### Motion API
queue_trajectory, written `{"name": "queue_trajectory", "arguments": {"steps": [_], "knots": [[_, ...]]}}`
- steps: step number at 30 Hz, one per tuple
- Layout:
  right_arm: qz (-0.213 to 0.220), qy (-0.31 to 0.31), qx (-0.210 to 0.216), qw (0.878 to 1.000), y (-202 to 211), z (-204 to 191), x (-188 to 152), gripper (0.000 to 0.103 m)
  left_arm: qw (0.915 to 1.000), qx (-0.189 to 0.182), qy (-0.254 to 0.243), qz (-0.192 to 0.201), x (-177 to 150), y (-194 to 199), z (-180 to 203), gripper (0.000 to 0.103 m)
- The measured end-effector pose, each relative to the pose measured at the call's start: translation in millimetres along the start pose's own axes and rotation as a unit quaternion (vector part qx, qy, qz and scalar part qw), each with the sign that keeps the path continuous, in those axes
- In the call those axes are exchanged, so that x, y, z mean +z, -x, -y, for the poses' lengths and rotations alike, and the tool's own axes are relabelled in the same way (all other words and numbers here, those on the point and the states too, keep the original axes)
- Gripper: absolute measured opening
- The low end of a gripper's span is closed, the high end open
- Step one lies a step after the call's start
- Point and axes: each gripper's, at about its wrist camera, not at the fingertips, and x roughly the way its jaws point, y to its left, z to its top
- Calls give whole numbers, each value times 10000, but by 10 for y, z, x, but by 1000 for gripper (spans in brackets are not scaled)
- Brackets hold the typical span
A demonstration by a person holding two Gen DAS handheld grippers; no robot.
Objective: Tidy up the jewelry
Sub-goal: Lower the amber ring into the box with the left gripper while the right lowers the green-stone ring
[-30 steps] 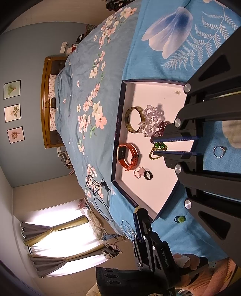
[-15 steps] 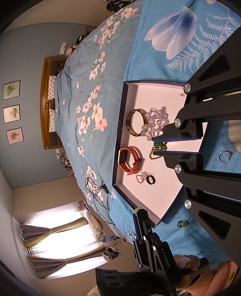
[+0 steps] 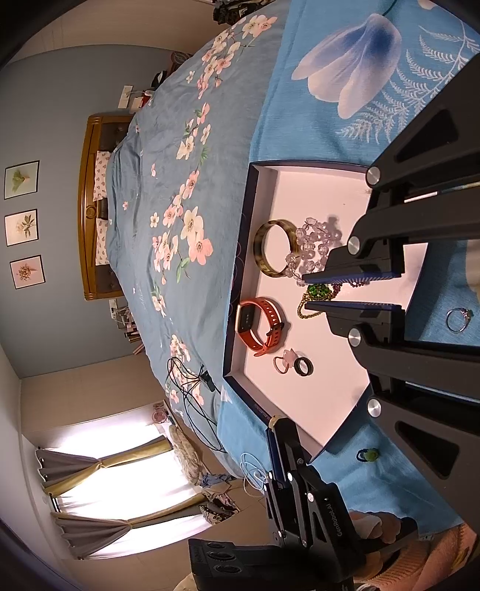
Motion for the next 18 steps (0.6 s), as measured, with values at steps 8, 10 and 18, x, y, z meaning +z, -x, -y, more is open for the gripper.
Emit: {"name": "queue_trajectory", "arguments": {"steps": [8,10,18], "knots": [[-14,-13,-26,10000,-29,22,10,7,10000,17,2,-5,4,-10,4,16],[-21,-19,-38,10000,-47,49,11,7,10000,23,17,-8,10,-21,-1,16],[-57,-30,-63,10000,-109,80,6,7,10000,66,43,-43,24,-101,-40,16]]}}
